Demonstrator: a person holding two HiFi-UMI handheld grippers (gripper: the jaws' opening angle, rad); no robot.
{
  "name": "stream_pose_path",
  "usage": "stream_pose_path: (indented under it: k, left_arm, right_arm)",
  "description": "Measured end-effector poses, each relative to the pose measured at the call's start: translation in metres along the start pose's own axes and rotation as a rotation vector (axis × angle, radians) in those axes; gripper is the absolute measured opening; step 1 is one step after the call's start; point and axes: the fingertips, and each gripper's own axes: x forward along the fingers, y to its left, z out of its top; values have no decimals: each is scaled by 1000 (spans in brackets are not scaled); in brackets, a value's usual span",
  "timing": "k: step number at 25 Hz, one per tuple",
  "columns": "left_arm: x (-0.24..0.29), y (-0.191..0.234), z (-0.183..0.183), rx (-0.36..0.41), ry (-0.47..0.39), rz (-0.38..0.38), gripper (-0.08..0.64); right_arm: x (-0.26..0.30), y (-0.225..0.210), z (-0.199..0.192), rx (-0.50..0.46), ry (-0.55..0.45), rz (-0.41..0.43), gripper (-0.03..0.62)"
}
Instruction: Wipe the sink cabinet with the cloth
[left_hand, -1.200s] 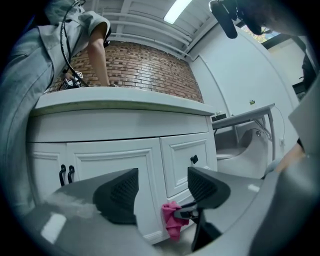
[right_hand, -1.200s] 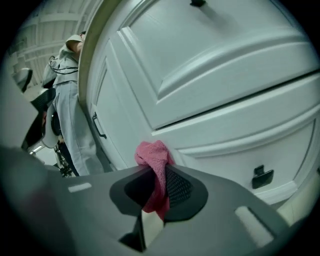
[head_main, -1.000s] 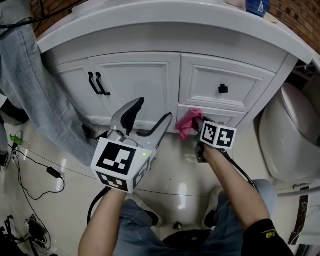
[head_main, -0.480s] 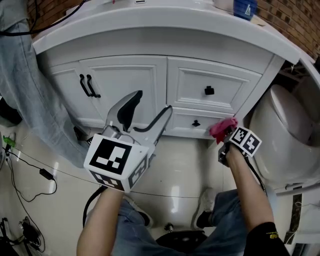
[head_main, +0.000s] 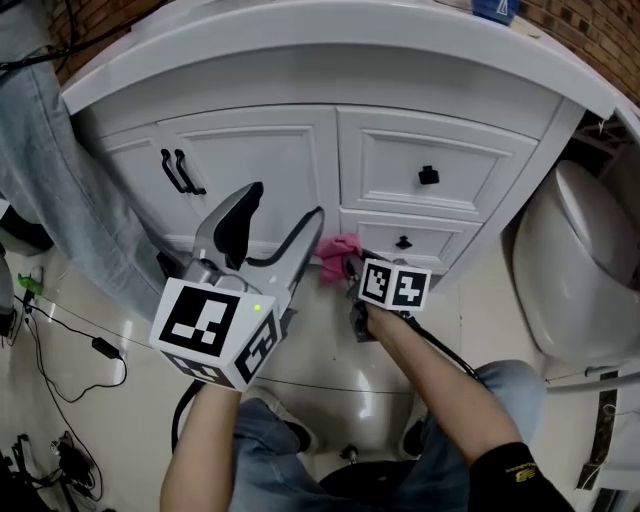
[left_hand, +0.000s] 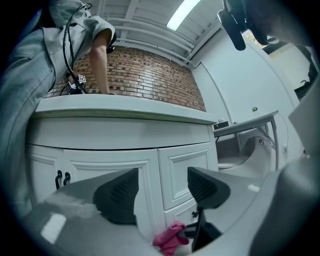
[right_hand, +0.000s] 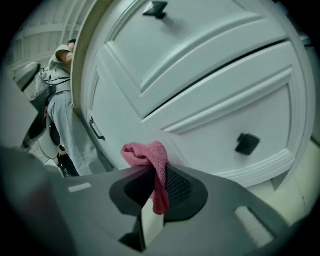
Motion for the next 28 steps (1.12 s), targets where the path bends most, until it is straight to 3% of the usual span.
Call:
stream_pose_path:
  k: [3, 9, 12, 18, 25, 28]
  left_arm:
    - [-7, 8, -9, 12, 24, 15, 308]
    - [-13, 28, -20, -11, 48, 23, 308]
    - [-10, 24, -10, -38, 11, 12, 308]
    - [4, -9, -3, 9, 9, -61, 308]
    - [14, -28, 1, 14, 0, -83, 308]
    - [16, -29, 1, 19, 3, -82, 308]
  right_arm:
    - [23, 13, -8, 10, 8, 38, 49]
    - [8, -35, 8, 94, -40, -52, 49]
    - [-19, -67, 19, 111, -61, -118, 49]
    - [-92, -121, 39, 59, -105, -259, 49]
    - [-156, -212, 61, 213, -253, -490, 49]
    - [-152, -212, 57, 213, -254, -488, 49]
